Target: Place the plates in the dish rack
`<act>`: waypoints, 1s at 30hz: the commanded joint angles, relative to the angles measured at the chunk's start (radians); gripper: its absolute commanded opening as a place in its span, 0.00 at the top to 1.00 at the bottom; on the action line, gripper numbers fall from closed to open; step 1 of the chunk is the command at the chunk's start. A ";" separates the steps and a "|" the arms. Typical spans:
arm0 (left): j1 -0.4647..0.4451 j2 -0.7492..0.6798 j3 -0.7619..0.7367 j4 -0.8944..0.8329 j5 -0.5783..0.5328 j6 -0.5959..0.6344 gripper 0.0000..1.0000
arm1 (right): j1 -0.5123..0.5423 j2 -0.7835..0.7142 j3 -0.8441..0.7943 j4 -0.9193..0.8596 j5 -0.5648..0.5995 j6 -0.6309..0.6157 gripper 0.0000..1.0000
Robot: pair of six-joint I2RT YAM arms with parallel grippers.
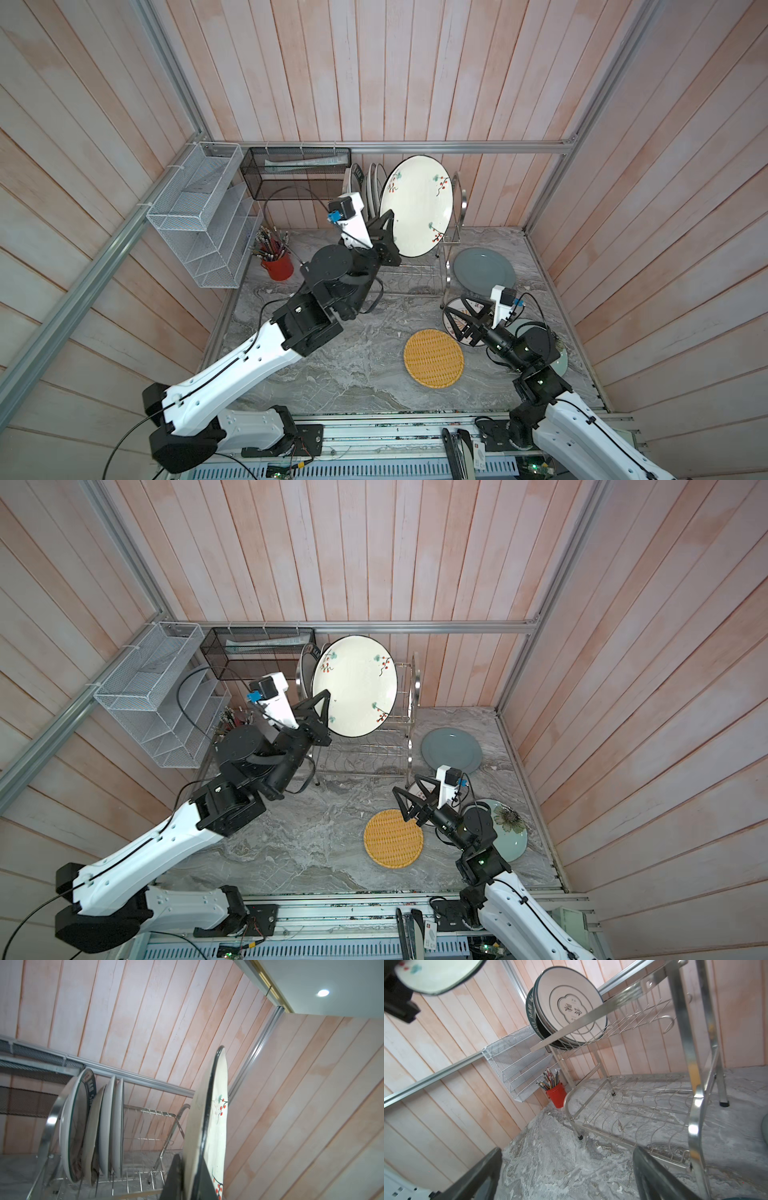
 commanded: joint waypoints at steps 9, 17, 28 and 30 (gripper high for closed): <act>0.055 0.393 0.489 0.123 -0.289 0.454 1.00 | 0.037 0.105 -0.076 0.257 -0.133 0.009 0.02; 0.134 0.501 0.623 0.011 -0.306 0.460 1.00 | 0.076 0.165 -0.085 0.309 -0.124 -0.013 0.02; 0.167 0.513 0.583 -0.030 -0.284 0.447 1.00 | 0.119 0.253 -0.073 0.343 -0.127 -0.030 0.02; 0.170 0.521 0.586 -0.035 -0.282 0.448 1.00 | 0.119 0.253 -0.074 0.343 -0.124 -0.033 0.02</act>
